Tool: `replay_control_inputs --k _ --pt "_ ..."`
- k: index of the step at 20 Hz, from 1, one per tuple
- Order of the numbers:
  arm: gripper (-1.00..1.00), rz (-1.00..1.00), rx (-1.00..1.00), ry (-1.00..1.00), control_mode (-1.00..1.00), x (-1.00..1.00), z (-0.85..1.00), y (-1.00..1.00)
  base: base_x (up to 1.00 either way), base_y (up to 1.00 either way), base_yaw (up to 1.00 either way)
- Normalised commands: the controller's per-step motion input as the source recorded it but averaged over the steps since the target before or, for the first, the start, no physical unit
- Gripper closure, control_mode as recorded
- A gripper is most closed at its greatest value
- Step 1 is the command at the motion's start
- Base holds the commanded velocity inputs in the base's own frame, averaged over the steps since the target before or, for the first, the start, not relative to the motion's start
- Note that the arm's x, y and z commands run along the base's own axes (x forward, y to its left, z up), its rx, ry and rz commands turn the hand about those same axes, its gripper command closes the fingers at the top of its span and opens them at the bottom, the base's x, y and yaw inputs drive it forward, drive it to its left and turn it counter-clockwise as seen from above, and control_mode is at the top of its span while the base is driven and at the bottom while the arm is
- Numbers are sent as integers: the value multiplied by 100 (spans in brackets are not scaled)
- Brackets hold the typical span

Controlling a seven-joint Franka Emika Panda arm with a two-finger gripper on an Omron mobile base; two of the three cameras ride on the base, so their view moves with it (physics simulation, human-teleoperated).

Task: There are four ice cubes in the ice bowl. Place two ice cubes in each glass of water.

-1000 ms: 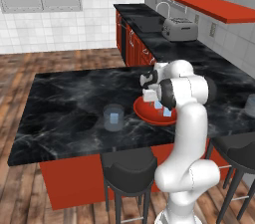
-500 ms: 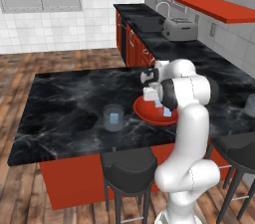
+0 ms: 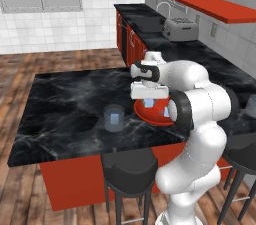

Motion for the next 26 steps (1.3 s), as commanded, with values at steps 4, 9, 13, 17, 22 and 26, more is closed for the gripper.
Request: replay_control_inputs --k 4,9,13,17,22,26 --pt "100 -4 0 0 -100 -74 51 96 0 0 0" --pt "100 -7 -3 -1 -100 9 58 53 0 0 0" --pt "100 -4 -6 0 -100 31 13 31 0 0 0" --pt "100 -3 -7 0 -100 18 0 51 0 0 0" --pt "100 -4 -3 0 -100 41 0 40 0 0 0" --pt "100 -5 0 1 -100 43 -2 17 0 0 0"
